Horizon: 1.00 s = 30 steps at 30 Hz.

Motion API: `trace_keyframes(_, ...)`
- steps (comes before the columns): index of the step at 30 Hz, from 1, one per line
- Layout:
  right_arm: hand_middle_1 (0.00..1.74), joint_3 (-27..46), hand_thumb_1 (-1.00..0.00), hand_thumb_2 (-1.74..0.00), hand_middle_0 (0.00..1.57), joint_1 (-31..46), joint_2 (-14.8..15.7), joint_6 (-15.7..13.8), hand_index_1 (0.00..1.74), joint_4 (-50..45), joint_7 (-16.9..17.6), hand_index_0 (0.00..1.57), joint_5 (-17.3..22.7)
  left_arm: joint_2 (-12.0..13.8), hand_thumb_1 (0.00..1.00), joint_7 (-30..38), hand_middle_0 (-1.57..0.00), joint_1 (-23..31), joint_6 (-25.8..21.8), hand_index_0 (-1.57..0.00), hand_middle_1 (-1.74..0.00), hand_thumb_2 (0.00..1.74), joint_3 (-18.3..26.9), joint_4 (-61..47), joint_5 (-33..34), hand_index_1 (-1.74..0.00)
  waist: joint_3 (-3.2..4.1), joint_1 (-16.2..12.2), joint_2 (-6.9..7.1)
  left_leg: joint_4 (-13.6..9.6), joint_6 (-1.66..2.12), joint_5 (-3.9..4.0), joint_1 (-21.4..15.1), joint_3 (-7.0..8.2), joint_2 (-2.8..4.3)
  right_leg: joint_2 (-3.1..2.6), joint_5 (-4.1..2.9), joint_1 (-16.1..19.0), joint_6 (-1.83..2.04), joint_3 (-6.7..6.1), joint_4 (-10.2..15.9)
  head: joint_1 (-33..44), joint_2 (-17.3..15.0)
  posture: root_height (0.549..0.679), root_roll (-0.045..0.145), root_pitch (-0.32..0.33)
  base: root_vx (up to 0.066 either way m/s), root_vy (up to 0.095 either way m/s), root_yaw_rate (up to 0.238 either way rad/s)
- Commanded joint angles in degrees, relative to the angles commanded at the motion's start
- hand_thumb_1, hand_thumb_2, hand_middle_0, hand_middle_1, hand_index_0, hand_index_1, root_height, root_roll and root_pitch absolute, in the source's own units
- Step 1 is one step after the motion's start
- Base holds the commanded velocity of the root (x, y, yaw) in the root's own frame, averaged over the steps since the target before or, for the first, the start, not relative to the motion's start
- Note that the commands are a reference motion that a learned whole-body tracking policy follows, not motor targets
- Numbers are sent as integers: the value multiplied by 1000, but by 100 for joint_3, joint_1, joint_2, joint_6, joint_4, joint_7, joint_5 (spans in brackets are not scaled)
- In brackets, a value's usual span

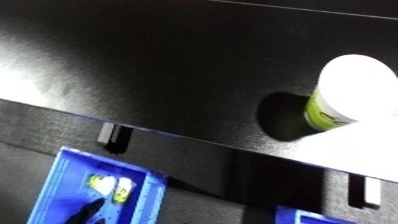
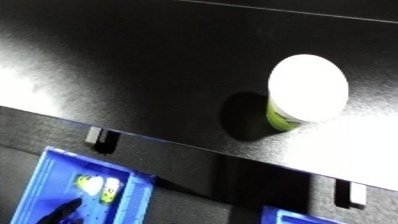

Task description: Pick up the object and place it into the box

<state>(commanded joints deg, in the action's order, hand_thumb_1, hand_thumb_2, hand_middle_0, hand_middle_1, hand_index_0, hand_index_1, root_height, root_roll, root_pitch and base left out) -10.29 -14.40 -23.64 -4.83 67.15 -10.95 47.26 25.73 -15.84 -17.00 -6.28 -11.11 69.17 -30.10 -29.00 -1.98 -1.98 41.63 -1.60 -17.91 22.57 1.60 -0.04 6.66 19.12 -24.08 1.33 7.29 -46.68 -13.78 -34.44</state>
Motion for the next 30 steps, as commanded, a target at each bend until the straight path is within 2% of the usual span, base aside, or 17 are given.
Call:
trace_keyframes(3, 0, 11, 0, 0, 0, -50, -31, -5, 0, 55, -65, 0, -144, -73, 0, 71, 0, 82, -43, 0, 0, 0, -61, -20, 19, 0, 30, -42, -10, 70, -30, -68, -5, 38, 18, -25, -1, -6, -12, -22, -22, -632, -145, 631, 30, -24, 5, 41, -232)
trace_keyframes(8, 0, 62, 0, 0, 0, -85, -99, -82, 0, 134, -178, 0, -409, -185, 0, 141, 0, 202, -123, 0, 0, 0, -120, -12, -15, 0, 43, -113, -42, 138, -70, -154, -53, 84, 55, -45, 39, 5, -46, -70, -97, -1316, -177, 630, 33, -30, 21, 45, -169)
trace_keyframes(13, 0, 63, 0, 0, 0, -148, -215, -143, 0, 156, -372, 0, -591, -215, 0, 163, 0, 213, -81, 0, 0, 0, -144, 12, 19, 0, 53, -139, -83, 134, -71, -181, -86, 110, 61, -48, 60, 3, -75, -100, -119, -1582, -130, 630, 36, -31, 3, 16, -59)
trace_keyframes(16, 0, -7, 0, 0, 0, -172, -283, -102, 0, 51, -662, 0, -722, -205, 0, 169, 0, 199, -49, 0, 0, 0, -141, -5, 46, 0, 56, -153, -89, 111, -58, -173, -100, 123, 63, -58, 63, 0, -86, -111, -117, -1650, -137, 630, 38, -30, -3, -5, -14)
trace_keyframes(18, 0, -100, 0, 0, 0, -179, -342, 23, 0, -114, -985, 0, -780, -184, 0, 160, 0, 198, -31, 0, 0, 0, -127, -32, 63, 0, 58, -165, -81, 79, -40, -158, -110, 132, 68, -69, 65, 0, -94, -116, -101, -1647, -270, 631, 39, -27, -18, -10, -9)
trace_keyframes(20, 0, -236, 0, 0, 0, -166, -423, 238, 0, -400, -1359, 0, -776, -146, 0, 170, 0, 200, 8, 0, 0, 0, -116, -92, 53, 0, 55, -180, -60, 37, -19, -134, -117, 135, 74, -80, 60, 0, -103, -116, -69, -1591, -635, 631, 41, -23, -45, -15, -13)
trace_keyframes(23, 0, -434, 0, 0, 0, -45, -572, 597, 0, -973, -1853, 0, -725, -58, 0, 207, 0, 214, 74, 0, 0, 0, -111, -185, -2, 0, 30, -213, -6, -3, 0, -107, -126, 114, 78, -86, 42, 21, -107, -108, -14, -1468, -931, 633, 41, -20, -43, -17, -30)
trace_keyframes(28, 0, -567, 0, 0, 0, 358, -914, 923, 0, -1898, -2392, 0, -810, 87, 0, 184, 0, 292, 71, 0, 0, 0, -44, -177, -99, 0, 15, -303, 115, -20, 7, -119, -168, 93, 111, -79, 36, 81, -84, -97, 47, -1128, -1141, 634, 40, -21, 6, -14, -75)
trace_keyframes(30, 0, -559, 0, 0, 0, 546, -1091, 1170, 0, -2427, -2622, 0, -839, 138, 0, 181, 0, 358, 57, 0, 0, 0, 11, -178, -125, 0, 19, -347, 172, -33, 14, -120, -172, 100, 132, -82, 40, 80, -77, -90, 57, -961, -1153, 634, 39, -19, 7, -22, -93)
